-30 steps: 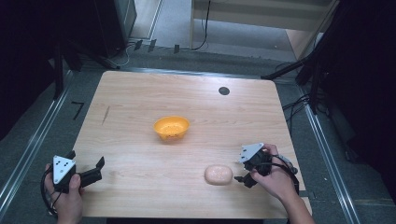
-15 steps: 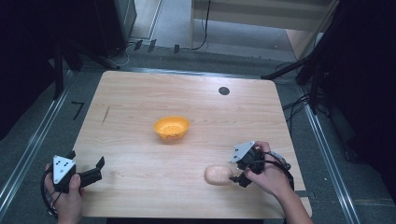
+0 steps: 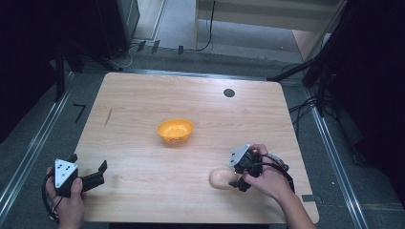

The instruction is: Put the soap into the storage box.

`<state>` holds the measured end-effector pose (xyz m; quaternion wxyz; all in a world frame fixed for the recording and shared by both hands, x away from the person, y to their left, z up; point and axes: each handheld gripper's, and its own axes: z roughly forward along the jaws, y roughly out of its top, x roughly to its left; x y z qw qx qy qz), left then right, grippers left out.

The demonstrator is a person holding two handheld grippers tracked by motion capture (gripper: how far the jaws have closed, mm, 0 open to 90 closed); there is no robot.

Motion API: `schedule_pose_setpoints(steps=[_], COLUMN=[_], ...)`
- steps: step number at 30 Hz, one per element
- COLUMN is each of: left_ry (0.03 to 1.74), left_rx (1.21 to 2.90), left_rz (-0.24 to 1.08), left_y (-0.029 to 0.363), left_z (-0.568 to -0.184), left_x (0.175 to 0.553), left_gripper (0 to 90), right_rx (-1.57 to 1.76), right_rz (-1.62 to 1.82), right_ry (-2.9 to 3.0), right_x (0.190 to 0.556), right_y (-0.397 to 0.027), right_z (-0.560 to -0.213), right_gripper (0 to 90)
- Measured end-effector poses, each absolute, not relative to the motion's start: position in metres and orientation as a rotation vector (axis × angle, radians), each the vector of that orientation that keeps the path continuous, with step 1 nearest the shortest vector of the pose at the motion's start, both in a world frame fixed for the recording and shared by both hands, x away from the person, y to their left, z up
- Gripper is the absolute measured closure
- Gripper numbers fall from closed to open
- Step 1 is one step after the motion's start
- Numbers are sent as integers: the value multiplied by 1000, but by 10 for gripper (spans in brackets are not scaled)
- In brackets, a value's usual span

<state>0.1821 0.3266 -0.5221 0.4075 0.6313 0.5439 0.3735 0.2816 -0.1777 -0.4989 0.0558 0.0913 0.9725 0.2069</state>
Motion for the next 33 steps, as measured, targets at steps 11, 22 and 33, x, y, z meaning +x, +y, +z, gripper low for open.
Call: schedule_pose_setpoints(steps=[11,22,33], left_ry=[1370,1371,1370], left_rx=[1594,1592,1591], left_rz=[941,939,938], left_y=[326,327,327], left_z=[-522,-522,-522], left_x=[182,182,182], left_gripper=[0,0,0], right_rx=[234,196,156], right_rz=[576,526,498], right_ry=[3002,3041,3073], right_x=[282,282,284], right_y=[-166,-153,-142], right_z=[-501,-503,-505], right_gripper=[117,139,209])
